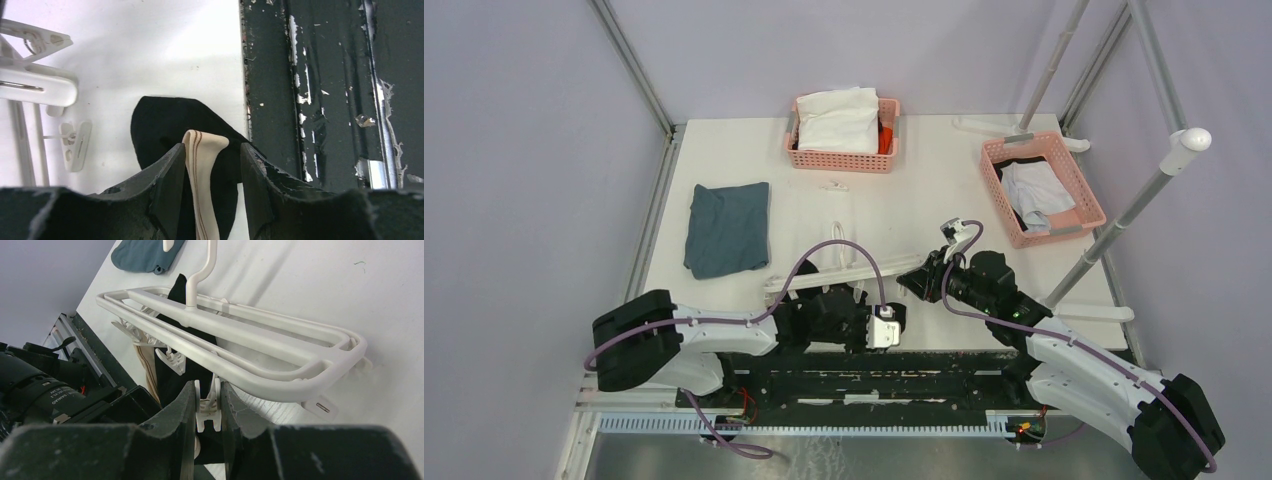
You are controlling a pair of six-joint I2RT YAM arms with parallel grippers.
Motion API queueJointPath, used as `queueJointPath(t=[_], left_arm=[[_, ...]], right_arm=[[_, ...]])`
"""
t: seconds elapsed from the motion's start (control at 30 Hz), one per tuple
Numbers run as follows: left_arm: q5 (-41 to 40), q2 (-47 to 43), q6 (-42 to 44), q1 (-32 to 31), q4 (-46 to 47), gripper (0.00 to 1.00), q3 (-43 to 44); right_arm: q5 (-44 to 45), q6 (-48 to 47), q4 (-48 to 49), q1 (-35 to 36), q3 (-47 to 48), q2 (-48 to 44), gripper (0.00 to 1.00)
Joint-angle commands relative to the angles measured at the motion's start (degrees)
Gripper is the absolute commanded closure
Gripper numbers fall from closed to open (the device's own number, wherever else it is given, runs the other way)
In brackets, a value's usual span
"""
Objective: Clip the underwear to the hanger
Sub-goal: Clamp the underwear onto the hanger.
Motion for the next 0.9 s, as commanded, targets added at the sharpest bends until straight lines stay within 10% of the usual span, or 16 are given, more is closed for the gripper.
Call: queueJointPath(t=[0.0,0.53,0.73,0.87], left_arm=[[2.13,0.62,2.71,0.86,3.73,0.49,2.72],[6.32,2.88,1.54,1.41,-0.01,0.69,2.85],[0.51,0.78,0.76,1.50,-1.42,0.97,4.40],[-6.66,-1.96,0.31,1.70,0.20,0.97,3.97]], right_arm=[[-0.72,0.16,3.15,0.20,1.59,-1.05,0.89],[-0.68,0.07,2.95,0.15,1.50,-1.10,0.89],[-0.59,-0.02,2.80,0.20,1.62,-1.10,0.89],[-0.54,0.11,2.78,0.12,1.72,-1.12,0.89]])
